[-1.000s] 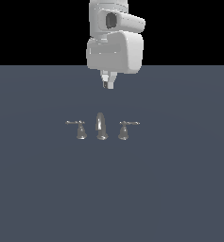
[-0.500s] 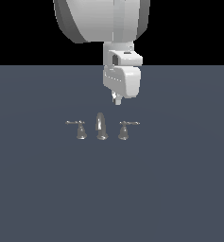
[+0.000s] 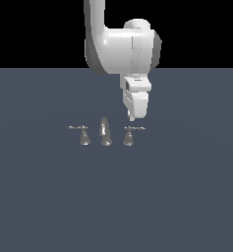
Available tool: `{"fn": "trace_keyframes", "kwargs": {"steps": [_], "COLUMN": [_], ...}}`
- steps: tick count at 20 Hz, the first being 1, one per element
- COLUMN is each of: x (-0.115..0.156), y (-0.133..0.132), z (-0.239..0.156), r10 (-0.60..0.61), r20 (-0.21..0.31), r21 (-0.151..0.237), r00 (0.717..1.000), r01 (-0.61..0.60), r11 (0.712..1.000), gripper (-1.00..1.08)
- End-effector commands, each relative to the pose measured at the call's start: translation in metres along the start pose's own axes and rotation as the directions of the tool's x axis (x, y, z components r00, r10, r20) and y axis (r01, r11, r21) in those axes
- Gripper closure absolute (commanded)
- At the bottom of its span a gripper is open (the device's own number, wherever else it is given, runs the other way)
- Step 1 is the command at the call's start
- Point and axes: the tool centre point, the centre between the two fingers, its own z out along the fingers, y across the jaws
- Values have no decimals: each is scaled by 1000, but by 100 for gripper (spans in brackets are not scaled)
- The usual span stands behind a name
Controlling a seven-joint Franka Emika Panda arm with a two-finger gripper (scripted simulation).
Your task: Turn on the faucet by rotating a designated handle.
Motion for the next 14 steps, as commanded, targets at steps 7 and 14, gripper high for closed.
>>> {"fn": "trace_keyframes", "kwargs": {"steps": [7,14], "x": [27,33], "y": [-16,-19], "z": [30,35], "r10": [119,143], "r20": [-3,-3], "r21": [1,1], "r00": [993,990], "r01": [-119,-143], "r11": [993,990], "gripper": [108,108]}}
